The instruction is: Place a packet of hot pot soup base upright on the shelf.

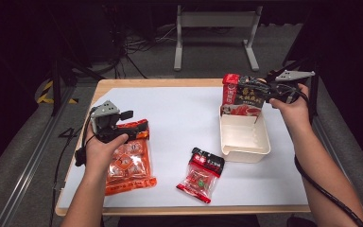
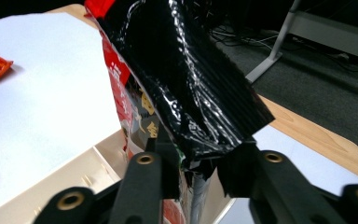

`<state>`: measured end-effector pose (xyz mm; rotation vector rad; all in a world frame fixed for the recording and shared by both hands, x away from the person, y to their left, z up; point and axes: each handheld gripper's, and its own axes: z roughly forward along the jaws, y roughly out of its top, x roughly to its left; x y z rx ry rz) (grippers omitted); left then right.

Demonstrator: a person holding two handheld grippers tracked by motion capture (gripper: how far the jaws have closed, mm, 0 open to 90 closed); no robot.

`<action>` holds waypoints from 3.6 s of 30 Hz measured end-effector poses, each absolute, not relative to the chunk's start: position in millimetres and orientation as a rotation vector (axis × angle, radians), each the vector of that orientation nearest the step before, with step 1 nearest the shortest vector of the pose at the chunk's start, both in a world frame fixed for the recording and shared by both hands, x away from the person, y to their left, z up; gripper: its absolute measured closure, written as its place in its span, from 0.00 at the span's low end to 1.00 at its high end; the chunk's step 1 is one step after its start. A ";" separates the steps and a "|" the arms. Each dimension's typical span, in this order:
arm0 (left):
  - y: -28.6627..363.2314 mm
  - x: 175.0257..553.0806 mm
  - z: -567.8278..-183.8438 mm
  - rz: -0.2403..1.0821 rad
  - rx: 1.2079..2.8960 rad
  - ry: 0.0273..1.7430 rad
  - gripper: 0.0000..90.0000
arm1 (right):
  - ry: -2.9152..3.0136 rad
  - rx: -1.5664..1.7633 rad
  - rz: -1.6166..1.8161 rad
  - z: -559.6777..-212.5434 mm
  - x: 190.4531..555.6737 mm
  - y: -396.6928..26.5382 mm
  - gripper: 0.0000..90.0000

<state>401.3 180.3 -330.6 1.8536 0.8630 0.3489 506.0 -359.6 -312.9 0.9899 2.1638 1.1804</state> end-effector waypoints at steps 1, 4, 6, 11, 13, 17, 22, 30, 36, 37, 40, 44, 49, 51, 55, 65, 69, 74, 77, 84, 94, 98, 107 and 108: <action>181.1 401.0 -331.1 0.349 1.850 0.865 0.29 | 2.154 0.998 1.190 -312.4 505.6 -359.9 0.75; 182.6 400.3 -332.2 0.352 1.858 0.859 0.28 | 2.120 1.027 1.246 -310.1 503.7 -361.4 0.63; 183.8 399.6 -334.5 0.350 1.867 0.835 0.28 | 2.100 1.031 1.271 -308.0 501.8 -361.4 0.54; 186.8 394.6 -338.1 0.362 1.908 0.806 0.28 | 2.077 1.014 1.279 -302.0 497.8 -360.6 0.43; 189.5 392.3 -340.2 0.358 1.918 0.808 0.28 | 2.066 1.000 1.277 -297.8 495.3 -360.0 0.40; 195.6 391.4 -345.5 0.338 1.912 0.810 0.28 | 2.046 0.977 1.280 -289.2 490.8 -359.0 0.37; 197.8 391.6 -349.0 0.333 1.892 0.806 0.28 | 1.990 0.955 1.322 -274.6 478.7 -358.2 0.35; 197.3 393.0 -350.4 0.337 1.885 0.792 0.29 | 1.970 0.909 1.401 -261.3 453.4 -354.2 0.34; 202.1 394.2 -351.4 0.358 1.888 0.805 0.27 | 2.005 0.863 1.456 -263.6 427.2 -342.9 0.34; 203.5 394.6 -351.3 0.364 1.889 0.807 0.26 | 2.012 0.854 1.459 -265.2 423.6 -340.7 0.34; 205.3 395.2 -351.0 0.369 1.881 0.823 0.26 | 2.031 0.843 1.520 -274.9 412.3 -335.1 0.34; 209.3 395.8 -350.2 0.376 1.869 0.837 0.25 | 2.030 0.845 1.607 -286.5 405.8 -331.1 0.34; 212.8 395.6 -349.8 0.396 1.880 0.865 0.24 | 2.106 0.777 1.557 -298.4 398.5 -314.1 0.34; 214.1 395.5 -349.6 0.411 1.889 0.873 0.28 | 2.128 0.749 1.582 -304.2 395.5 -304.2 0.34; 215.7 396.1 -349.3 0.400 1.891 0.876 0.29 | 2.160 0.741 1.588 -310.4 397.6 -294.4 0.34; 223.3 397.0 -350.1 0.435 1.865 0.905 0.27 | 2.169 0.731 1.569 -317.4 395.0 -282.6 0.34; 226.9 400.3 -349.6 0.455 1.851 0.917 0.27 | 2.155 0.732 1.562 -320.1 393.6 -280.7 0.35; 231.7 405.2 -353.4 0.491 1.848 0.958 0.27 | 2.160 0.739 1.551 -330.9 390.0 -275.1 0.38; 237.0 408.3 -356.2 0.510 1.828 0.974 0.27 | 2.182 0.742 1.525 -339.0 390.7 -270.5 0.38; 245.2 413.5 -364.0 0.524 1.816 0.979 0.27 | 2.213 0.730 1.511 -346.6 390.8 -262.5 0.37; 265.0 428.6 -391.1 0.486 1.780 1.073 0.27 | 2.271 0.651 1.491 -349.0 384.6 -248.3 0.38; 271.8 434.9 -404.6 0.495 1.778 1.129 0.27 | 2.298 0.620 1.477 -348.7 382.5 -244.1 0.37; 283.8 442.6 -422.9 0.538 1.790 1.218 0.26 | 2.324 0.609 1.465 -349.3 381.3 -240.9 0.38; 285.4 443.5 -425.5 0.534 1.788 1.233 0.26 | 2.336 0.606 1.469 -349.6 381.0 -240.4 0.38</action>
